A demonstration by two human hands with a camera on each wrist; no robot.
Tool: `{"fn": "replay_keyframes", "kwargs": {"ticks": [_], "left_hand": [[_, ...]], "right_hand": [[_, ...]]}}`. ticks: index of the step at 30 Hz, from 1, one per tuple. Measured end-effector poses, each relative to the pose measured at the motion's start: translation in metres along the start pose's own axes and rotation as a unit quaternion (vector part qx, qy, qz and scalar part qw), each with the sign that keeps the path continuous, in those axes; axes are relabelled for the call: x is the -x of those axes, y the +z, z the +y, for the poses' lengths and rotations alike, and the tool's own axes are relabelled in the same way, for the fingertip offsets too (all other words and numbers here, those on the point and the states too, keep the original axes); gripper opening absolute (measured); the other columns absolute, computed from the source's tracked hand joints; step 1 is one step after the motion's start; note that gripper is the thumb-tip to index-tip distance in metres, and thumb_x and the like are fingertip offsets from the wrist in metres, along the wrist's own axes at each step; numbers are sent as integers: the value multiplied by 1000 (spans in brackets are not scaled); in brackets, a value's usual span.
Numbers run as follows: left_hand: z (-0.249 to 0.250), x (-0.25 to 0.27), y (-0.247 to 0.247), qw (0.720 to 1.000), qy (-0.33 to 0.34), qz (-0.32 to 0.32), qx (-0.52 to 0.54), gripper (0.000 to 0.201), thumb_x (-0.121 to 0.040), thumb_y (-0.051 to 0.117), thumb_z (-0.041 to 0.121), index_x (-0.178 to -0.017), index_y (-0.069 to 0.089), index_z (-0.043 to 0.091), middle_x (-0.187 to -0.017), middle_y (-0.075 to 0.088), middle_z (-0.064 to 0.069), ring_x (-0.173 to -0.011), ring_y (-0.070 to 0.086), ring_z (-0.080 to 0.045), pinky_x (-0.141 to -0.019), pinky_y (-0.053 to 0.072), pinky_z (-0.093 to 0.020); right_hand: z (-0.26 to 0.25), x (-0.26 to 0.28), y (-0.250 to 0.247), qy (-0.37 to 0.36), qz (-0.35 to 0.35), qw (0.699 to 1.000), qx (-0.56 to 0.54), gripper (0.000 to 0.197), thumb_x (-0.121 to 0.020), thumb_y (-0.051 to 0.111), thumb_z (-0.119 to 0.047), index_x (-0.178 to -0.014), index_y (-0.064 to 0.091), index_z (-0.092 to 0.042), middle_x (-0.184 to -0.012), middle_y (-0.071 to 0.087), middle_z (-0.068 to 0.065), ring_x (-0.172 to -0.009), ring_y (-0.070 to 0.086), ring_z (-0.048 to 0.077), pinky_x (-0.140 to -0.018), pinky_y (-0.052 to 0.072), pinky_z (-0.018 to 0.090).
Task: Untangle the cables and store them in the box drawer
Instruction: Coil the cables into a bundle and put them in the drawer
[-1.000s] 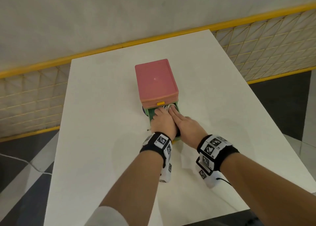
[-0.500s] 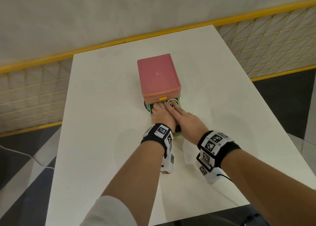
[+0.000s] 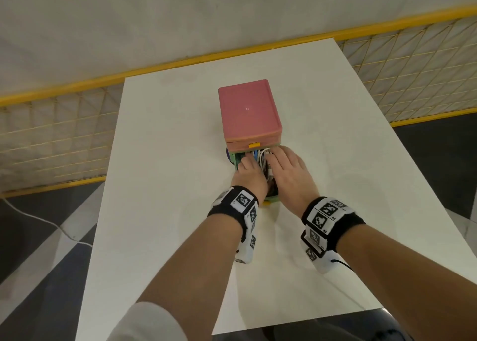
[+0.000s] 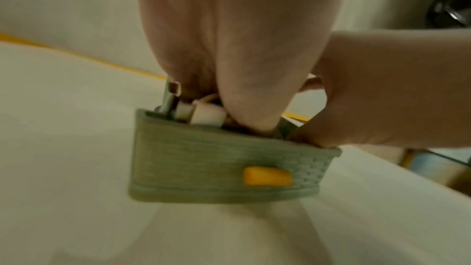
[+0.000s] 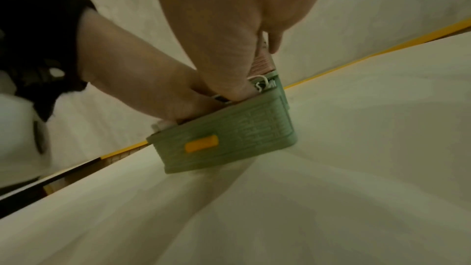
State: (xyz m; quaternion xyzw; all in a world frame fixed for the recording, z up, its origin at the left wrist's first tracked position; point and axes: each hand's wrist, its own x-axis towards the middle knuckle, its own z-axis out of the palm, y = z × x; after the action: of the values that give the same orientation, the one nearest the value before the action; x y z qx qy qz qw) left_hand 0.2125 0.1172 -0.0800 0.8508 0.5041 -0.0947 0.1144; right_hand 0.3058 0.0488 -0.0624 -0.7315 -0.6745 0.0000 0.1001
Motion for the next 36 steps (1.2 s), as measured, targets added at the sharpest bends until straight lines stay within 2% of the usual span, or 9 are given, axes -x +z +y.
{"fn": "replay_keyframes", "kwargs": {"ticks": [5,9,12,16,22,25,30,34,36], "left_hand": [[-6,2,-2,999,37,4,16,86,-95,53,39,-148,7,-11,-137,39,-20,-123,46,-30,-98,41,-33],[-12,10,-1,997,52,23,61,86,-96,49,44,-150,7,-8,-146,31,-25,-134,37,-34,-107,36,-36],[-19,19,8,993,107,25,43,68,-99,9,38,-150,20,-5,-157,17,-29,-145,19,-39,-118,19,-44],[-20,30,21,992,103,73,-25,63,-97,15,33,-147,35,1,-154,35,-17,-142,35,-27,-115,17,-54],[-16,27,8,994,89,57,-26,57,-103,10,30,-154,0,7,-163,-3,-10,-151,-1,-20,-114,-19,-41],[-13,29,8,995,73,66,13,56,-105,21,28,-154,1,6,-163,-3,-10,-151,-3,-20,-118,-11,-41],[-23,41,18,984,139,107,-36,53,-79,60,0,-132,53,-6,-135,57,-21,-130,51,-32,-111,33,-49],[-15,50,19,984,138,78,-79,55,-79,32,10,-123,63,-2,-126,64,-20,-117,62,-30,-103,44,-44],[-11,50,7,986,107,72,-102,56,-88,25,10,-139,46,-4,-144,47,-24,-134,47,-32,-115,28,-44]], "right_hand": [[7,-6,0,-27,-180,983,-9,73,-89,42,-5,-151,4,-10,-161,3,6,-148,8,20,-120,4,38],[3,-16,0,-36,-221,975,11,77,-91,47,-10,-150,-1,-6,-160,-3,12,-148,7,23,-120,6,39],[2,-23,-2,-43,-247,967,34,78,-92,47,-14,-150,-5,-4,-160,-6,14,-148,5,25,-120,6,41],[9,-19,-1,-54,-237,970,16,76,-92,42,-9,-149,-7,-5,-160,-8,14,-149,-1,24,-120,-1,41],[4,0,-1,-46,-184,981,-42,74,-86,33,8,-150,-2,-6,-160,-2,15,-149,2,23,-120,-2,32],[1,8,2,-34,-178,982,-43,68,-90,34,-3,-150,2,-3,-159,8,18,-149,6,22,-121,3,34],[1,4,6,-50,-161,985,-21,58,-95,27,-19,-147,14,4,-154,23,25,-147,17,28,-121,13,39],[1,8,7,-48,-171,984,-21,57,-97,31,-13,-148,11,1,-156,20,20,-148,12,24,-120,9,36],[1,6,4,-46,-168,984,-24,59,-96,33,-12,-149,10,-2,-158,16,16,-148,10,21,-121,9,34]]}}
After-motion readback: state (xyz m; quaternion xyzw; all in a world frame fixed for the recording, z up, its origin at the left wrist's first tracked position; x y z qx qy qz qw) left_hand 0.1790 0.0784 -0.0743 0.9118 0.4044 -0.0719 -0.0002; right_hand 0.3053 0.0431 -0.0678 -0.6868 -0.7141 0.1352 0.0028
